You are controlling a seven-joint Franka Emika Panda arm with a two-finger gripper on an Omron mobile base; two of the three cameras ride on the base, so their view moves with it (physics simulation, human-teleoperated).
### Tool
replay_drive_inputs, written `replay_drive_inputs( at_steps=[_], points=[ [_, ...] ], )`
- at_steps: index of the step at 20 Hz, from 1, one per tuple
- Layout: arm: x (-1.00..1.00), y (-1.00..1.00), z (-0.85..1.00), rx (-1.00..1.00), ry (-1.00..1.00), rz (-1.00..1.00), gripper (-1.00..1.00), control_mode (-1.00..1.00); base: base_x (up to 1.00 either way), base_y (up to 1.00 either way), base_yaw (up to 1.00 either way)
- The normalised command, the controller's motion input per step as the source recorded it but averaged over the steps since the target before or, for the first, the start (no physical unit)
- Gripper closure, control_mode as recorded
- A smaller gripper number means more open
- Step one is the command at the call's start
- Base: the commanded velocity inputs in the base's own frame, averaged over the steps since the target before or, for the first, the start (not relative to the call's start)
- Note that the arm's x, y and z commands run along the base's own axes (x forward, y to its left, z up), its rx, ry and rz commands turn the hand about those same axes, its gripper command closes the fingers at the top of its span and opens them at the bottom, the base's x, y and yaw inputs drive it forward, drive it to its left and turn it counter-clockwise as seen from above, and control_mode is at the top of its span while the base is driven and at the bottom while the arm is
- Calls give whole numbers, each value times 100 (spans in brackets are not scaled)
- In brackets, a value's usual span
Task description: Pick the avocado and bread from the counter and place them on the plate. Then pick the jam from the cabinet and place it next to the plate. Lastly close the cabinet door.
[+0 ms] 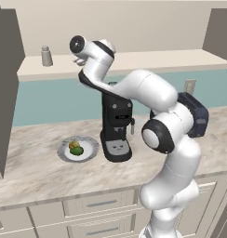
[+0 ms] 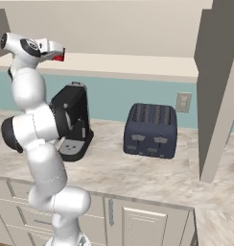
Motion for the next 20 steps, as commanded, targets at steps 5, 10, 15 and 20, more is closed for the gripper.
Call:
replay_drive_inputs(
  at_steps=[5, 10, 15, 20],
  points=[
    [-78, -41, 0, 2, -25, 0, 100, -100, 0, 0, 0],
    [-99, -17, 12, 4, -32, 0, 100, -100, 0, 0, 0],
    [-100, 2, 4, 1, -13, 4, 100, -100, 0, 0, 0],
    [-100, 24, 1, 0, 0, 16, 100, -100, 0, 0, 0]
  ],
)
